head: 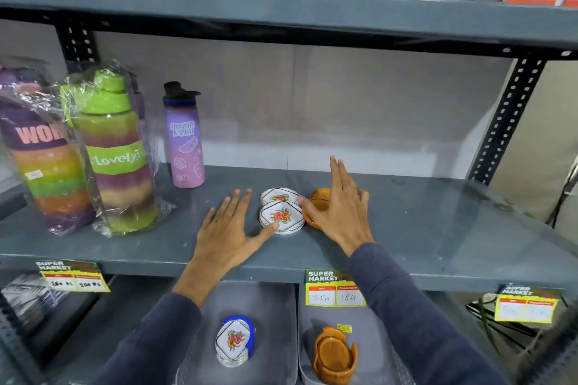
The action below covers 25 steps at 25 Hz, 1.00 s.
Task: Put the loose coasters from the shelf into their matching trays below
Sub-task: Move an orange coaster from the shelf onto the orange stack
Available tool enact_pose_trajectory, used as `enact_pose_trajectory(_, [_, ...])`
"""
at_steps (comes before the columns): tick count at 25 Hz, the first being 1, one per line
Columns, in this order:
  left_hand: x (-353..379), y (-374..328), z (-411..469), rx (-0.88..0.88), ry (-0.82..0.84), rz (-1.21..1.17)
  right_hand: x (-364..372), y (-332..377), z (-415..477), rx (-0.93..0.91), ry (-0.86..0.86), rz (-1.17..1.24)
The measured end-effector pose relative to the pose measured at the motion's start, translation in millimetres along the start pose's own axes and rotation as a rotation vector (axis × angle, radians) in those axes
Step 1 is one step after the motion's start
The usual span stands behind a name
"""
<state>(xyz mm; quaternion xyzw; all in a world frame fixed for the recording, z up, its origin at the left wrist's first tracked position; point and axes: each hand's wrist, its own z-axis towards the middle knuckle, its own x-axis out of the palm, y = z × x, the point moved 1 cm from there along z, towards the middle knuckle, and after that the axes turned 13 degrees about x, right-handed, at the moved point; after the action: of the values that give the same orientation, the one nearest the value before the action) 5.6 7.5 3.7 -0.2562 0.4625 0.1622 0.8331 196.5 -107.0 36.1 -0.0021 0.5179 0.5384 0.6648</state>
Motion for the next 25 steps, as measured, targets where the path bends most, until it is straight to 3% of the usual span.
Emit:
enact_pose_trajectory(3, [2, 3, -2, -0.074, 0.158, 0.006, 12, -13, -1, 0.11, 0.092, -0.008])
enact_pose_trajectory(6, [6, 5, 0, -0.058, 0.194, 0.074, 16, -23, -3, 0.167, 0.156, -0.047])
enact_pose_trajectory(14, [10, 12, 1, -0.016, 0.276, 0.146, 5, -16, -4, 0.135, 0.028, 0.068])
enact_pose_trajectory(25, [13, 15, 4, -0.028, 0.284, 0.114, -101, 55, -44, -0.366, -0.4, 0.285])
